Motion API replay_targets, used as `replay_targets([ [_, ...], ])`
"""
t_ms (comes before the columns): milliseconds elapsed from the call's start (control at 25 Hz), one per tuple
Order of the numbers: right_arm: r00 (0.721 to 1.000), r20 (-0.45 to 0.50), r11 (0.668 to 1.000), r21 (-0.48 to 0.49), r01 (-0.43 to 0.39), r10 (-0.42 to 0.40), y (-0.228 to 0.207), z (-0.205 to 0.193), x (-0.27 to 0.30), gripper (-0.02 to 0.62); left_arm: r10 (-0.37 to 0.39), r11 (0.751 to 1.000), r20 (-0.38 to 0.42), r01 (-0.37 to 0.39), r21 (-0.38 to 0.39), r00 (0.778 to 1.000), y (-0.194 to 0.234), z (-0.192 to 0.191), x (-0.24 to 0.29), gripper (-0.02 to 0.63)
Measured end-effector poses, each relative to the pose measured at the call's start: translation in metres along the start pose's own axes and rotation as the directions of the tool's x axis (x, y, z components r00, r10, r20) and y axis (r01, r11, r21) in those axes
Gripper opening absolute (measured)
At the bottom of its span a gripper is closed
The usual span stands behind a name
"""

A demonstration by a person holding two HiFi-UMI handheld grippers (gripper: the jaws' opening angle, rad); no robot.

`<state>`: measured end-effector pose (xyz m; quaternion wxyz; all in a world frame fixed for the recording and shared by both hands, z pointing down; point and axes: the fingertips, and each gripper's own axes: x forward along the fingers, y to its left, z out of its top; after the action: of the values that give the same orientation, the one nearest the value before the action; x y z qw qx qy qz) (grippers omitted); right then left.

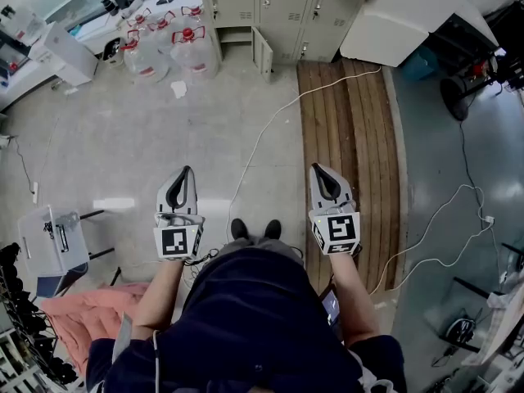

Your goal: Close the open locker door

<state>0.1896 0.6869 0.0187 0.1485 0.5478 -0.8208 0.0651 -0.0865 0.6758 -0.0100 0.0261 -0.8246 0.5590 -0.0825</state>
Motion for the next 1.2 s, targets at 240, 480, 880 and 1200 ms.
replay_targets([
  [240, 1.0, 0.003, 1.0, -0.004, 0.004, -0.004, 0.0, 0.0, 0.0, -0.006, 0.003, 1.0, -0.005, -0.003, 0.004, 1.0, 0.001, -0.003, -0.001, 0.002],
  [480, 1.0, 0.026, 1.0, -0.006, -0.012, 0.012, 0.003, 0.006, -0.002, 0.014, -0.007, 1.0, -0.013, 0.007, 0.018, 1.0, 0.001, -0.004, -0.002, 0.002],
  [880, 0.999, 0.02, 0.998, -0.053, -0.043, 0.044, 0.007, 0.01, 0.002, 0.157, -0.02, 1.0, -0.052, 0.021, 0.01, 0.998, 0.004, -0.007, -0.004, 0.0],
  [1200, 0.996, 0.028, 0.997, -0.021, -0.079, 0.079, 0.016, 0.017, 0.018, 0.385, -0.046, 0.999, -0.032, 0.046, 0.007, 0.998, 0.016, -0.005, -0.007, 0.0],
])
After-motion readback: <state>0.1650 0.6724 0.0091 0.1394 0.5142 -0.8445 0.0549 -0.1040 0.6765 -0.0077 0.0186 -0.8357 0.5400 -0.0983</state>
